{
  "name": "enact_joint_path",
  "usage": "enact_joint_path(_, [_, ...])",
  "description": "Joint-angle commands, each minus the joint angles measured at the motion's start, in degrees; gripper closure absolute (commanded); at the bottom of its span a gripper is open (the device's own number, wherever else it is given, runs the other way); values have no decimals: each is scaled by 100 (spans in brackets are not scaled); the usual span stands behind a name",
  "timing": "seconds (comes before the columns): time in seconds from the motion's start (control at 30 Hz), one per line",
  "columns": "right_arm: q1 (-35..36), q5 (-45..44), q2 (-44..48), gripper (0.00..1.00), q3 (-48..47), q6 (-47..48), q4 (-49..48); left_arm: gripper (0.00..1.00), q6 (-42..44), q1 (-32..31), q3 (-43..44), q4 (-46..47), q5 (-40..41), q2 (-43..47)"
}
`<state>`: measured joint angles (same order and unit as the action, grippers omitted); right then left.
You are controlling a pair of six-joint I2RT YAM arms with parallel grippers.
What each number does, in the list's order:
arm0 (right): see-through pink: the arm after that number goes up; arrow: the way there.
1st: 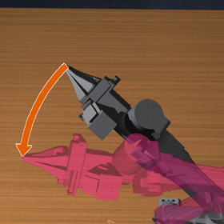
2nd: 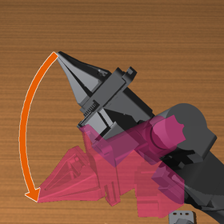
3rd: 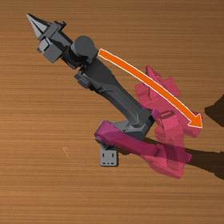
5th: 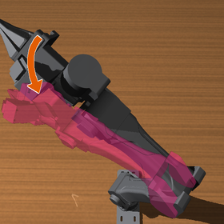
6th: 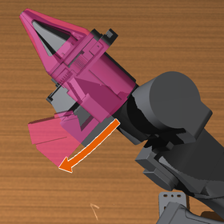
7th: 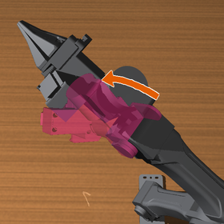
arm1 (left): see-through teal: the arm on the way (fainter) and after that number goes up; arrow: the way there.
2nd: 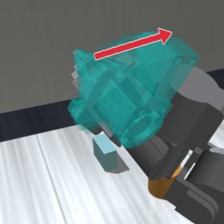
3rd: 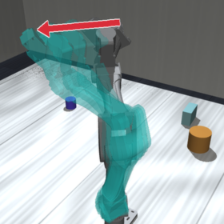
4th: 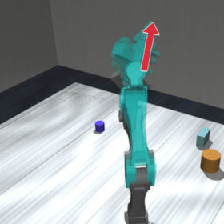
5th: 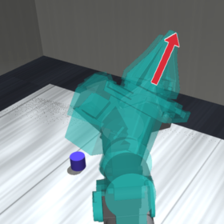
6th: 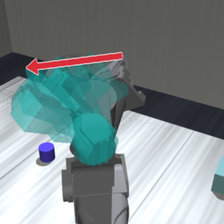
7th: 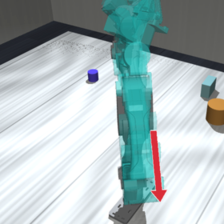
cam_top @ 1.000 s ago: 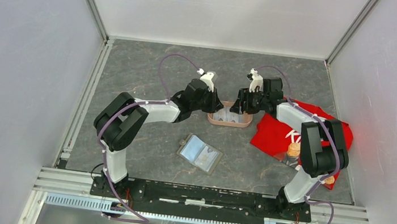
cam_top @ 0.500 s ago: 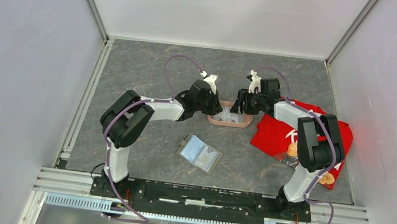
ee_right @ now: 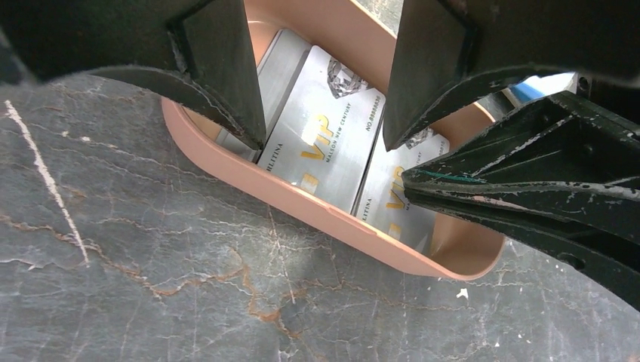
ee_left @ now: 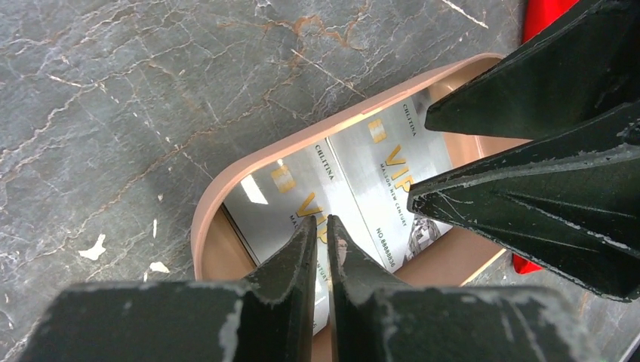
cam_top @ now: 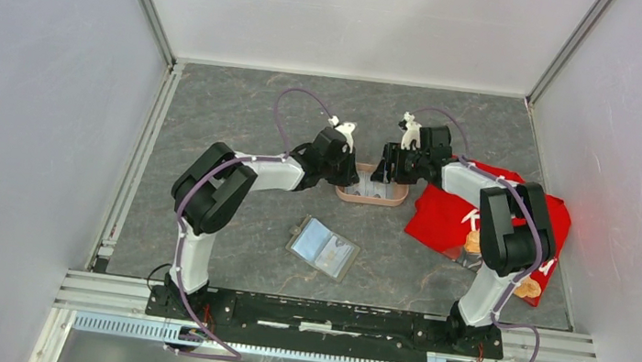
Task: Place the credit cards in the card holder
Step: Pick up the credit card from the storage box.
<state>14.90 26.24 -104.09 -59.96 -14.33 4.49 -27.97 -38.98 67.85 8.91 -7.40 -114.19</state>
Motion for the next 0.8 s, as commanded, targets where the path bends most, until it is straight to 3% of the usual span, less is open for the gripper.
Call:
enact_joint_path(0.0, [53,-413,-43,34,-280,29,146,84,204,-13,335,-162,135,-138])
enact_joint_path(0.23, [168,-539,-101,31,-357,46,278,86,179,-13,505,-396,191,-271])
enact_joint_path(0.77, [230,118,-13,32,-308,-211,31,88,167,-13,575,-450,169,-338])
